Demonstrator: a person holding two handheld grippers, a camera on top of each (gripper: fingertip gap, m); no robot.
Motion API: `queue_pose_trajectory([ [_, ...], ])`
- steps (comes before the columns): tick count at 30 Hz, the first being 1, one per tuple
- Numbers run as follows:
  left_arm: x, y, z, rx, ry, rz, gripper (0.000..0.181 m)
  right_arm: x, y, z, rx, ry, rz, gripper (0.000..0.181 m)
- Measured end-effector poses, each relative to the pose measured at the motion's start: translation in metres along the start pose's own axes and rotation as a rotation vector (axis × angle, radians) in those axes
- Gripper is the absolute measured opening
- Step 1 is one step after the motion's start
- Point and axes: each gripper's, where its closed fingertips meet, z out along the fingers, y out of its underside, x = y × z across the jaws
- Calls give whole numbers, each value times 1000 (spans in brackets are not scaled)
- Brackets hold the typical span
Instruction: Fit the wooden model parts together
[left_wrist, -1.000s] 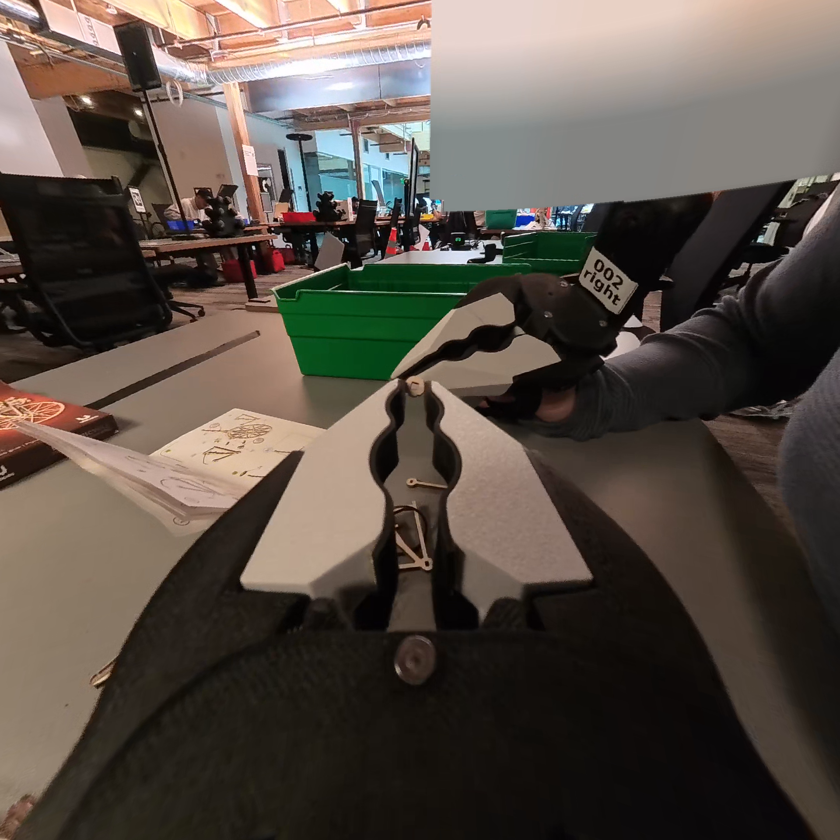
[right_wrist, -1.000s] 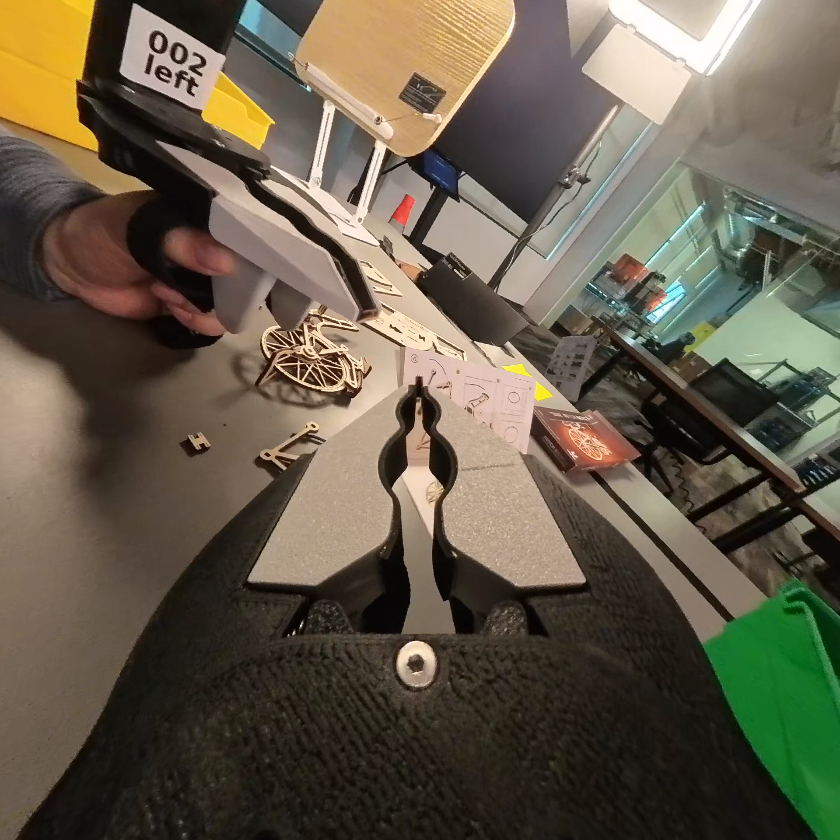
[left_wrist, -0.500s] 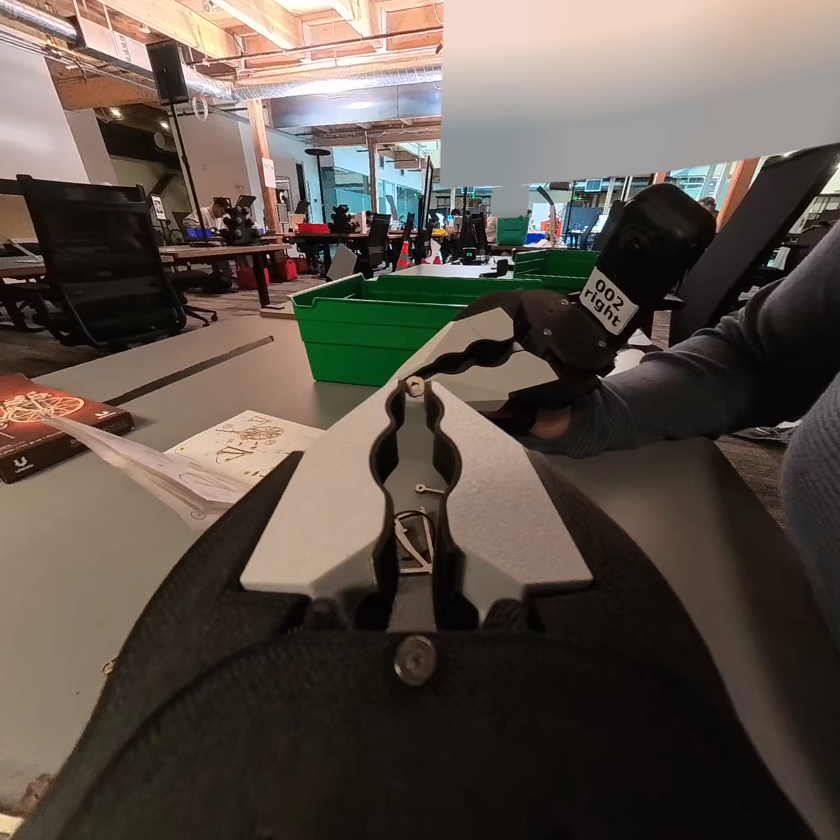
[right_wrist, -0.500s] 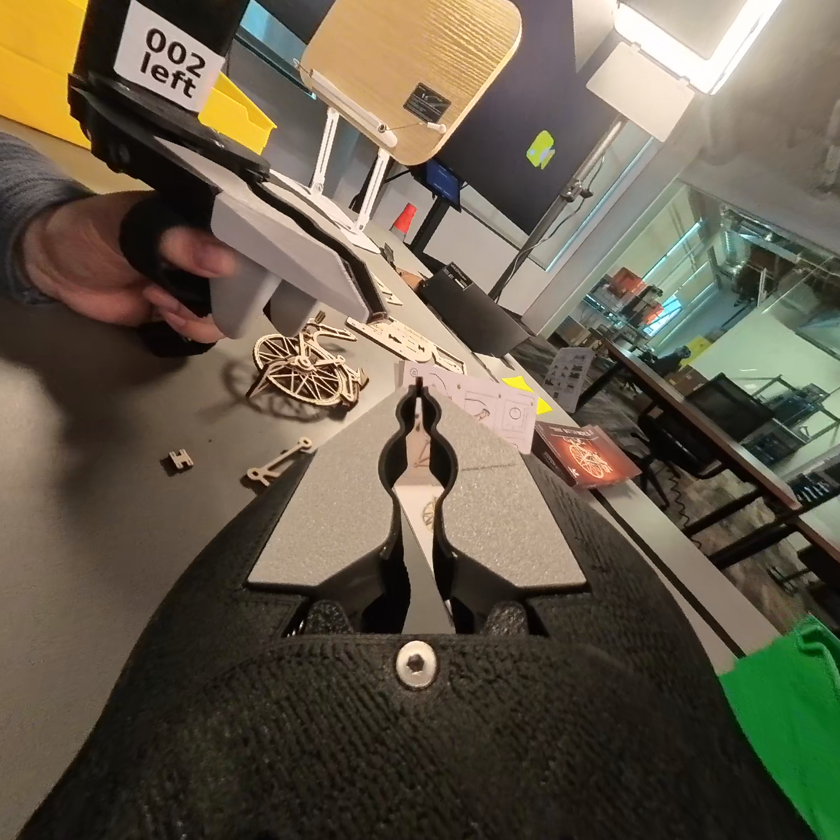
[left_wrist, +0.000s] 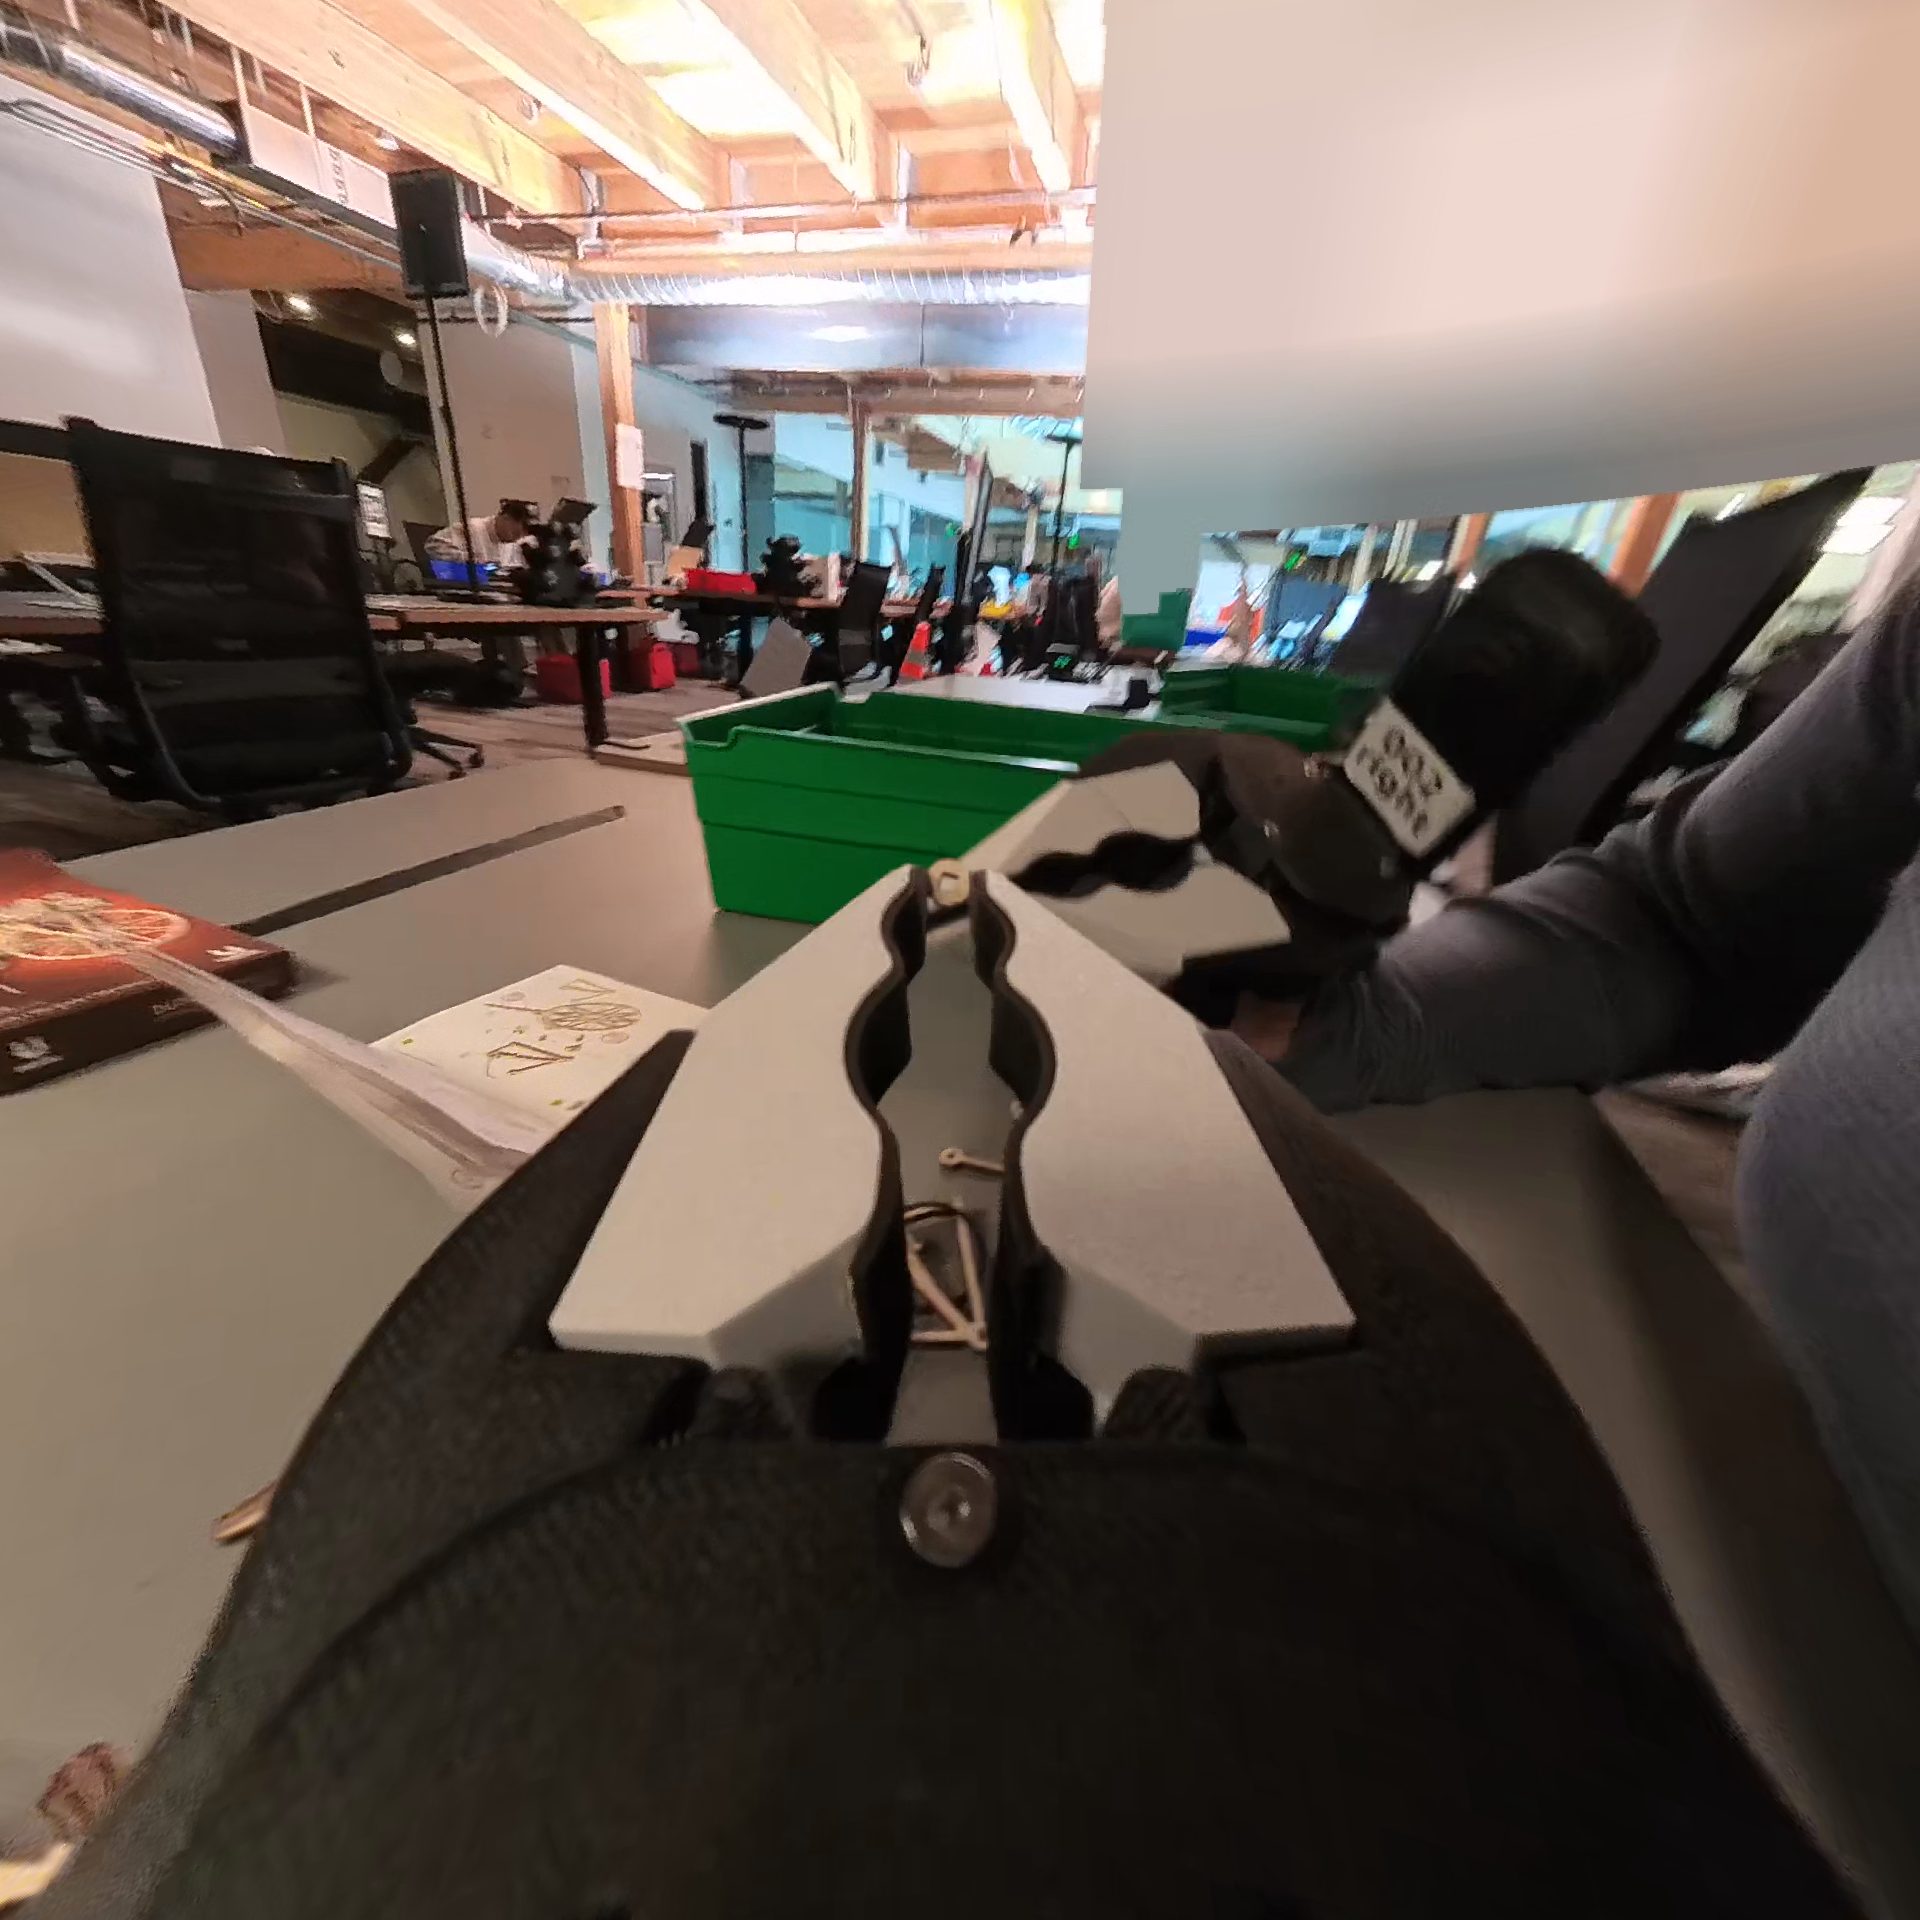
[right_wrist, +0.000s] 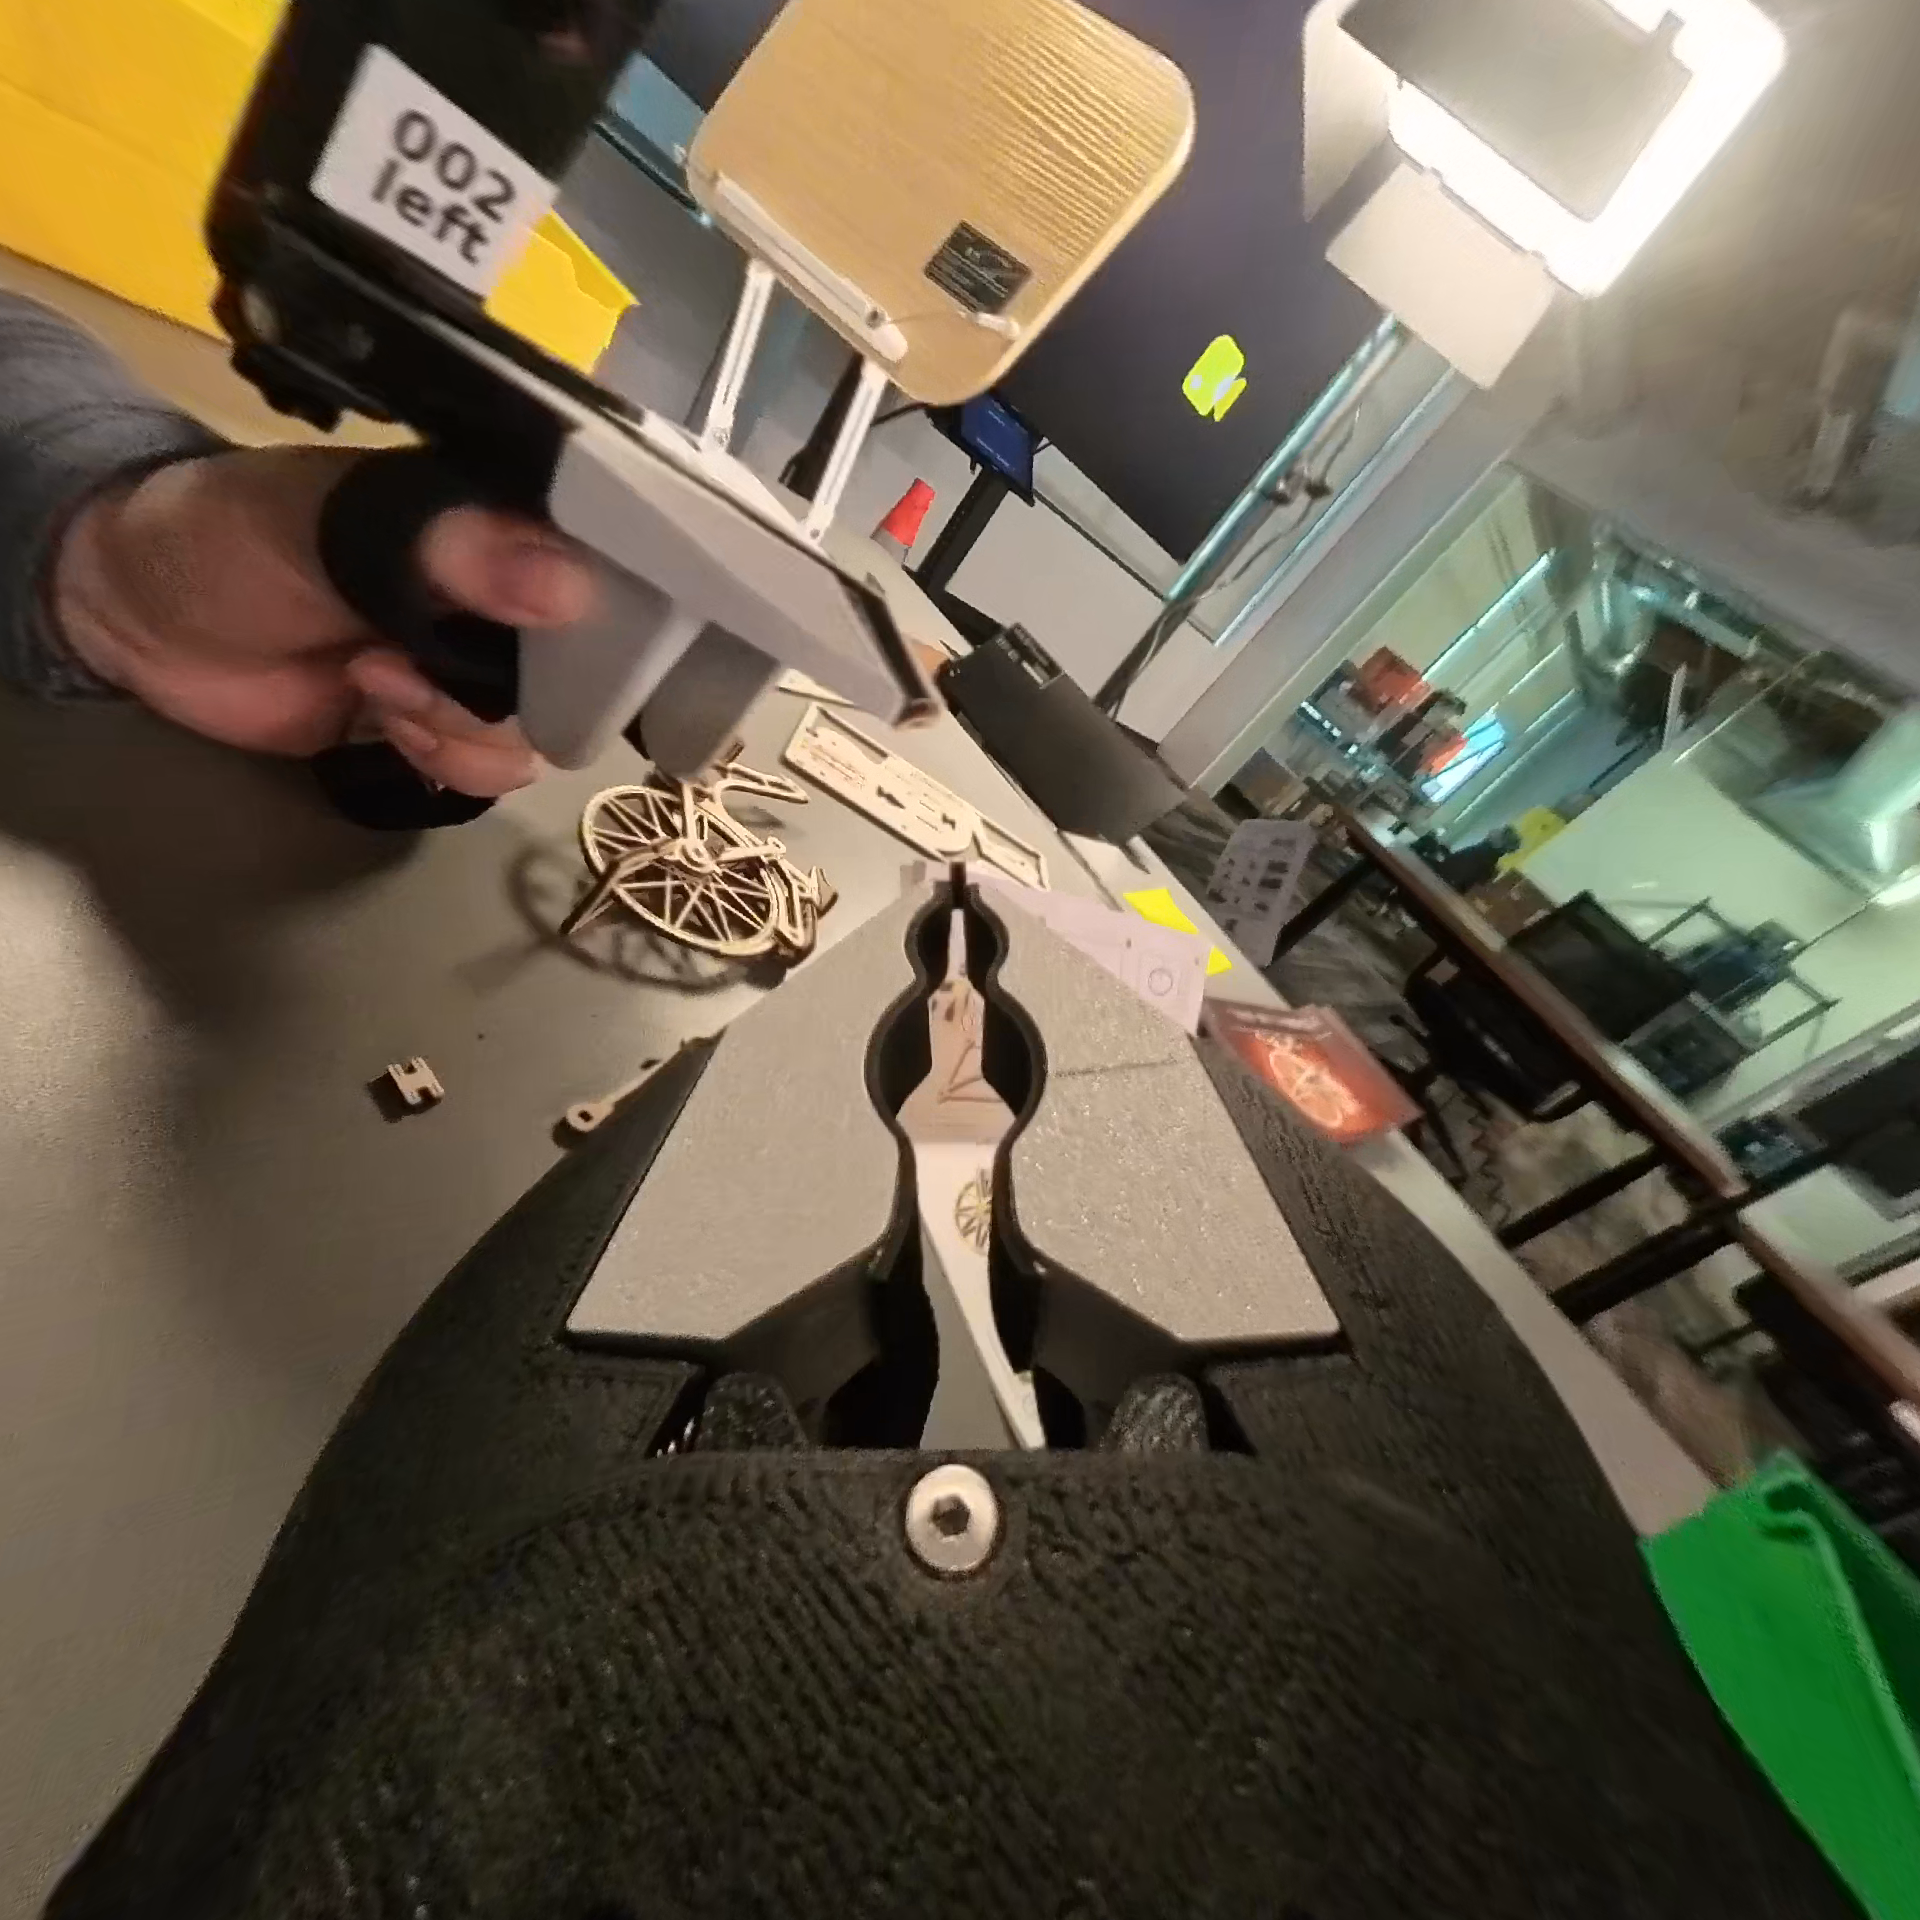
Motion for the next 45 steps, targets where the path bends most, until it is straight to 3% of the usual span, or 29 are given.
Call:
queue_pose_trajectory([
  [6,-7,-11,-6,86,35,-142,7,-3,-15,8,-11,78,-107,0],
  [13,-5,-12,-6,88,19,-100,7,-1,-32,11,-27,162,-269,0],
  [27,-2,-12,-6,96,52,-170,7,-3,-35,11,-2,161,-264,0],
  [34,2,-21,-8,195,153,-407,6,-2,-40,11,-12,177,-325,0],
  [39,4,-16,-6,66,147,-176,6,-6,-38,9,18,98,-209,0],
  [45,3,0,-14,-88,151,90,6,-23,-23,5,116,-201,202,0],
])
